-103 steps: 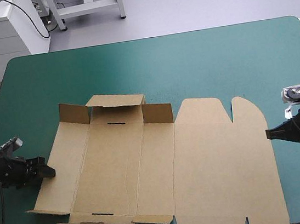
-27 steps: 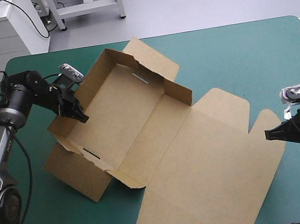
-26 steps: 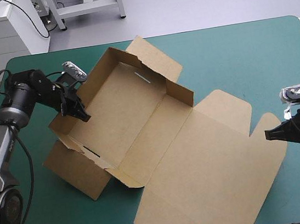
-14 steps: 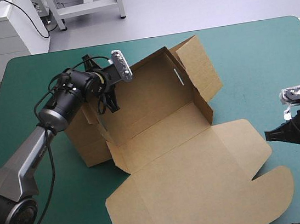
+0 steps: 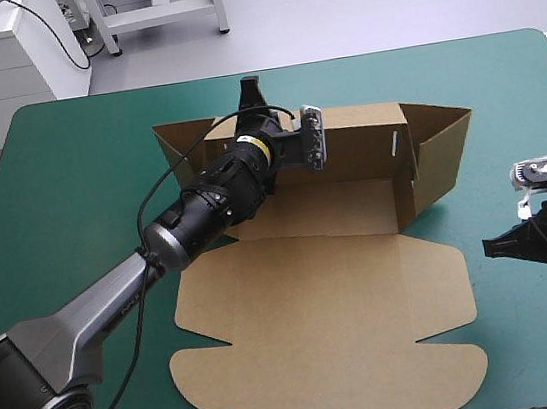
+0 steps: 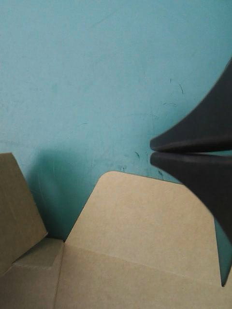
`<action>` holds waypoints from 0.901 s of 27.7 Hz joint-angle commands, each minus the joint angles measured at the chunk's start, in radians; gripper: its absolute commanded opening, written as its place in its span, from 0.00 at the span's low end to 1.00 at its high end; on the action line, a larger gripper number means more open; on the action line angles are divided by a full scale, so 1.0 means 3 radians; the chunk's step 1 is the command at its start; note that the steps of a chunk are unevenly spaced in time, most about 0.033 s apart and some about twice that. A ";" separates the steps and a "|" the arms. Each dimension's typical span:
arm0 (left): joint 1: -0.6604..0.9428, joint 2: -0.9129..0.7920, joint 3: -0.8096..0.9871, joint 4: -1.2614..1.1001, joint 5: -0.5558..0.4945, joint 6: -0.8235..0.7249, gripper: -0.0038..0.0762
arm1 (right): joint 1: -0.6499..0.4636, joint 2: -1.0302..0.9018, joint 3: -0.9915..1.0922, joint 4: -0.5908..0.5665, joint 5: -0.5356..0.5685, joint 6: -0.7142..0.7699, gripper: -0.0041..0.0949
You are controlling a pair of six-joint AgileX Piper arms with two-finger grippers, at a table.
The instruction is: Fold the box
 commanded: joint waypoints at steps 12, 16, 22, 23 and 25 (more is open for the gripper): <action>-0.0212 0.0074 -0.0091 0.0794 -0.0158 -0.0936 0.04 | -0.0026 -0.0039 -0.0080 0.0065 -0.0101 -0.0001 0.02; -0.0212 0.0142 -0.0061 0.1321 -0.0139 -0.1663 0.04 | -0.0026 -0.0039 -0.0080 0.0072 -0.0101 -0.0001 0.02; -0.0212 0.0187 0.0071 0.1874 0.0040 -0.2152 0.04 | -0.0026 -0.0039 -0.0080 0.0183 -0.0108 0.0035 0.02; -0.0212 0.0201 0.0078 0.1881 0.0063 -0.2146 0.04 | -0.0026 -0.0039 -0.0080 0.0231 -0.0113 0.0035 0.02; -0.0212 0.0236 0.0091 0.1881 0.0094 -0.2146 0.04 | -0.0026 -0.0039 -0.0080 0.0352 -0.0134 0.0003 0.02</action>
